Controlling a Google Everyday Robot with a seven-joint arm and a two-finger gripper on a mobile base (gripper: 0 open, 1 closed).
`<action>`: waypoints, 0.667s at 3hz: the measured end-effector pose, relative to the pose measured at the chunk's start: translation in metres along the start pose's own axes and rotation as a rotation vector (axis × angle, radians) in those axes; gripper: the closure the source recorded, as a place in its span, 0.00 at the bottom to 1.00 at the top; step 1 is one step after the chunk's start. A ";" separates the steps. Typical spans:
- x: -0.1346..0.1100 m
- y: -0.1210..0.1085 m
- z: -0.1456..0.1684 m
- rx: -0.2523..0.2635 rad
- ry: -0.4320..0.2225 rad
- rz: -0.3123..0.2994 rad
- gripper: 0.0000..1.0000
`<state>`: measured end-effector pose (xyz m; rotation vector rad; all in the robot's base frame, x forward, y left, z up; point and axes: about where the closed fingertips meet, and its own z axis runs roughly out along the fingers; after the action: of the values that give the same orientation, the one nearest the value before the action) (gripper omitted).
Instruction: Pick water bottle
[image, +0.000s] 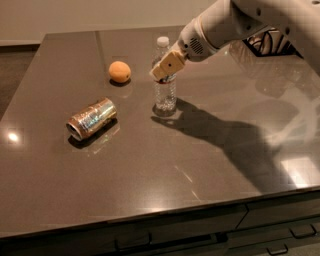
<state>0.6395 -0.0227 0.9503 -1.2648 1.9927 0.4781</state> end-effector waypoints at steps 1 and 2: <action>-0.005 0.001 -0.003 -0.021 -0.018 -0.012 0.62; -0.020 0.000 -0.023 -0.040 -0.057 -0.047 0.85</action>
Offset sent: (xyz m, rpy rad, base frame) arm -0.0081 -0.0125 0.0718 0.0812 -0.0824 0.1105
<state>0.6359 -0.0244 0.9806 -1.3048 1.9111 0.5274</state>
